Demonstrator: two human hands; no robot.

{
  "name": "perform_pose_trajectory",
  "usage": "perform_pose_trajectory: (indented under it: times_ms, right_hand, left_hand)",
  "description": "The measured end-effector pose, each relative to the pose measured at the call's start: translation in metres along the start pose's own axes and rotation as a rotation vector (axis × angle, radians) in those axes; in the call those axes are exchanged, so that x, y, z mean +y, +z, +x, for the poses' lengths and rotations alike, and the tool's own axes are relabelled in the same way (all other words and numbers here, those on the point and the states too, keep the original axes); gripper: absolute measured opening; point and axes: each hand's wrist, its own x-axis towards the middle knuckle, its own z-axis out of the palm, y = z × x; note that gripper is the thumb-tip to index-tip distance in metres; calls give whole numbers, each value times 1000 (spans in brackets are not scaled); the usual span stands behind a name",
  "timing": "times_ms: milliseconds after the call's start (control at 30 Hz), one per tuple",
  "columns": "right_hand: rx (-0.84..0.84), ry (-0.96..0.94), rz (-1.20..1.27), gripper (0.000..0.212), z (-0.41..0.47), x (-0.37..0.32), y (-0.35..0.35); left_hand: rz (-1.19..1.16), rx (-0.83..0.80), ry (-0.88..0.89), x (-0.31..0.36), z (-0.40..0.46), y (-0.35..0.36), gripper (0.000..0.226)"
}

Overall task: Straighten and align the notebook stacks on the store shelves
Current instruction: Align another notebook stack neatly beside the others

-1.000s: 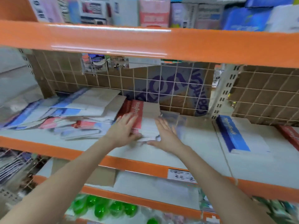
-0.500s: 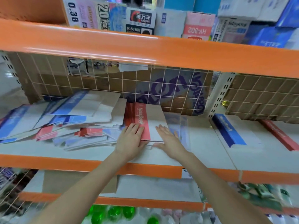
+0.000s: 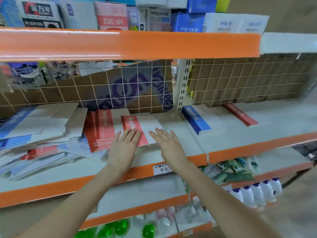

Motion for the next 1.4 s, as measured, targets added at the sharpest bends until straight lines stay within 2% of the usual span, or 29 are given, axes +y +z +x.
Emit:
perform_pose_trajectory:
  times_ms: [133, 233, 433, 533, 733, 967, 1100, 1233, 1400]
  right_hand:
    - [140, 57, -13, 80, -19, 56, -26]
    - [183, 86, -60, 77, -33, 112, -40]
    - [245, 147, -98, 75, -77, 257, -69]
    - [261, 194, -115, 72, -98, 329, -89]
    - [107, 235, -145, 74, -116, 449, -116]
    - [-51, 231, -168, 79, -97, 509, -106]
    - [-192, 192, -115, 72, -81, 529, -106]
    - [-358, 190, 46, 59, -70, 547, -113]
    - [-438, 186, 244, 61, -64, 561, -122]
  left_hand:
    - [-111, 101, 68, 55, 30, -12, 65]
    - [-183, 143, 120, 108, 57, -12, 65]
    - [-205, 154, 167, 250, 124, 2, 57]
    - [-211, 255, 212, 326, 155, 5, 52]
    - [-193, -10, 89, 435, 213, 36, 66]
    - [-201, -128, 44, 463, 248, 59, 52]
    - [-258, -217, 75, 454, 262, 72, 58]
    - [-338, -267, 73, 452, 266, 84, 68]
    - [-404, -244, 73, 448, 268, 92, 66]
